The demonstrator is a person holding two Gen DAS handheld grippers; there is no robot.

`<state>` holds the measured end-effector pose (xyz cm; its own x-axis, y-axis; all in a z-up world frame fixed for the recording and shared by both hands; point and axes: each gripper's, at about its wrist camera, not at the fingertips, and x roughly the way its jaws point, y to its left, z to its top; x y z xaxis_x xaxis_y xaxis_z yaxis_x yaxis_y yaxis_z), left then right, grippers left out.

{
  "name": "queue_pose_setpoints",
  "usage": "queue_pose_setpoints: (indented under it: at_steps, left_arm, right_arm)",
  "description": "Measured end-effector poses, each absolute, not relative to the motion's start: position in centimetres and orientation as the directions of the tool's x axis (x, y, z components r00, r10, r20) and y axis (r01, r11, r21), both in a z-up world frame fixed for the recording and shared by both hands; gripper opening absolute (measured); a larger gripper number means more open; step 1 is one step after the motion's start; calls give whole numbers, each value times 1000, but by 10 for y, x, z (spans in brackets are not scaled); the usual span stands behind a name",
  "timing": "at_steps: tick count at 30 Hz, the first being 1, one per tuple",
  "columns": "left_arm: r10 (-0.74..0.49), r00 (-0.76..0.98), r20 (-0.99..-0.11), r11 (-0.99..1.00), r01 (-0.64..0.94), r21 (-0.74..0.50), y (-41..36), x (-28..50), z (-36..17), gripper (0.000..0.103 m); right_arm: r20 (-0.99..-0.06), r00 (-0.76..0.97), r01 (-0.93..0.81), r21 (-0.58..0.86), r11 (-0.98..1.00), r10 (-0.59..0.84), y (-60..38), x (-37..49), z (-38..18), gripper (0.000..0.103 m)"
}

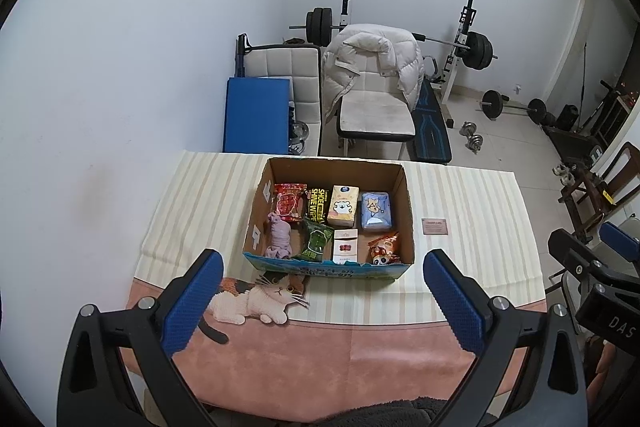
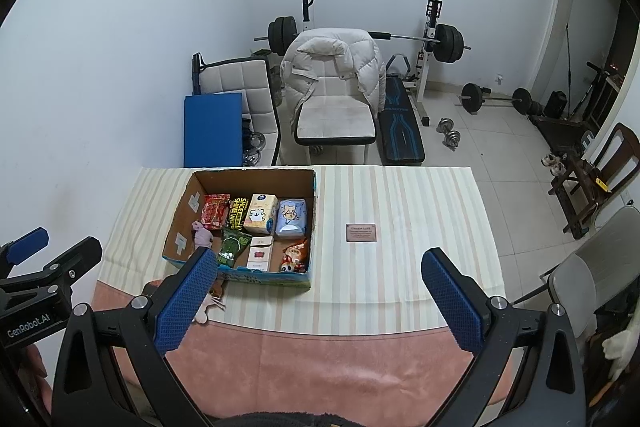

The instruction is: Organize soft objects

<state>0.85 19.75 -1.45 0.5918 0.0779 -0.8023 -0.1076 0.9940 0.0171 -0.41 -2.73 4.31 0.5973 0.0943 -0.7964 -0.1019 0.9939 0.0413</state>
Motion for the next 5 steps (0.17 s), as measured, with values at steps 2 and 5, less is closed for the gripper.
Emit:
queue_pose_setpoints:
  at_steps: [2,5]
  left_arm:
    - [77,595,-800,994,-106,17,197,6,-14,103]
    - [74,595,-801,994,-106,13,197,6,-16,103]
  right_arm:
    - [-797,596,-102,41,994,94,-27,-4,43,103]
    - [-795,599,-102,38,994,92,-27,-5,43,103]
